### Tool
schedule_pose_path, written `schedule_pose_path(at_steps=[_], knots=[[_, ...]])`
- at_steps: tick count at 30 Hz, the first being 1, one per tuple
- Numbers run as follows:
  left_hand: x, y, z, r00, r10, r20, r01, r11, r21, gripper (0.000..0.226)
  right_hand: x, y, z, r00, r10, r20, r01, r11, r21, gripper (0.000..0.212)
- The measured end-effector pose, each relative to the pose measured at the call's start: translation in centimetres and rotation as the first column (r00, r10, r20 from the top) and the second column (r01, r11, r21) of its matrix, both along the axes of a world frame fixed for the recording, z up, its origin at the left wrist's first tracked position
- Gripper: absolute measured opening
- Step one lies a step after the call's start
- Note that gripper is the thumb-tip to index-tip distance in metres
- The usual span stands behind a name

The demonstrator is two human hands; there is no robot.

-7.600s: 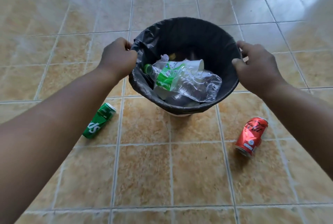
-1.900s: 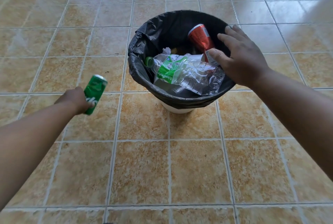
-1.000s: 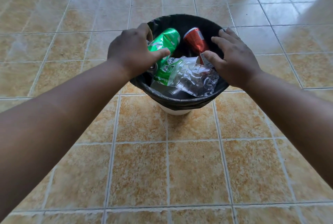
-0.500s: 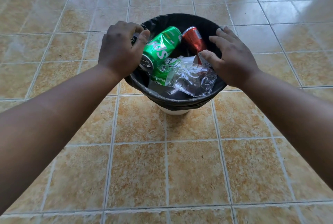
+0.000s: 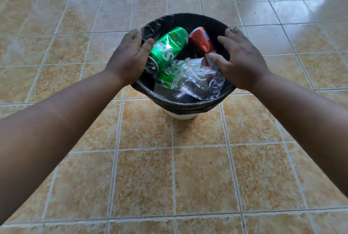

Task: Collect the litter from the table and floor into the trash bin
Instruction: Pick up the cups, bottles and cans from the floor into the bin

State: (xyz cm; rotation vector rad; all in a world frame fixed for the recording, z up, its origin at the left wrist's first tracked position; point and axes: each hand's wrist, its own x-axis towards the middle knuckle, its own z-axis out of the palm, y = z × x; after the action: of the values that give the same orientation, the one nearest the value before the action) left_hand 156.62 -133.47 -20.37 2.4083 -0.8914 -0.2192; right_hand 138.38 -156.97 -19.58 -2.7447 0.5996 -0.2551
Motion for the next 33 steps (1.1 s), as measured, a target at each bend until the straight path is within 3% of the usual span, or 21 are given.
schedule_pose_path(at_steps=[9,12,14,17,21,24,33], knots=[[-0.2,0.0,0.4,1.0,-0.022,0.002,0.022,1.0,-0.008,0.066,-0.1,0.0,0.1,1.0,-0.003,0.029,0.002,1.0,0.029,0.068],[-0.6,-0.1,0.8,0.999,0.034,-0.008,-0.034,0.996,-0.086,0.059,-0.3,0.1,0.3,0.992,-0.034,0.123,0.02,0.993,0.117,0.068],[-1.1,0.1,1.3,0.992,0.089,-0.094,-0.104,0.978,-0.182,0.048,-0.5,0.0,0.5,0.974,-0.111,0.196,0.068,0.974,0.215,0.069],[-1.4,0.4,2.0,0.952,0.19,-0.241,-0.254,0.929,-0.27,0.028,-0.7,-0.3,0.8,0.941,-0.274,0.201,0.168,0.89,0.424,0.063],[-0.5,0.7,2.7,0.833,0.314,-0.455,-0.455,0.857,-0.242,0.023,-1.0,-1.4,1.0,0.872,-0.467,0.144,0.283,0.722,0.631,0.021],[-0.3,0.7,3.0,0.744,0.304,-0.595,-0.507,0.837,-0.207,0.005,-1.4,-2.0,1.1,0.854,-0.515,0.072,0.297,0.596,0.746,0.009],[-0.4,0.8,3.2,0.704,0.291,-0.648,-0.502,0.85,-0.163,0.016,-1.7,-2.0,1.1,0.858,-0.512,0.032,0.278,0.517,0.81,0.007]])
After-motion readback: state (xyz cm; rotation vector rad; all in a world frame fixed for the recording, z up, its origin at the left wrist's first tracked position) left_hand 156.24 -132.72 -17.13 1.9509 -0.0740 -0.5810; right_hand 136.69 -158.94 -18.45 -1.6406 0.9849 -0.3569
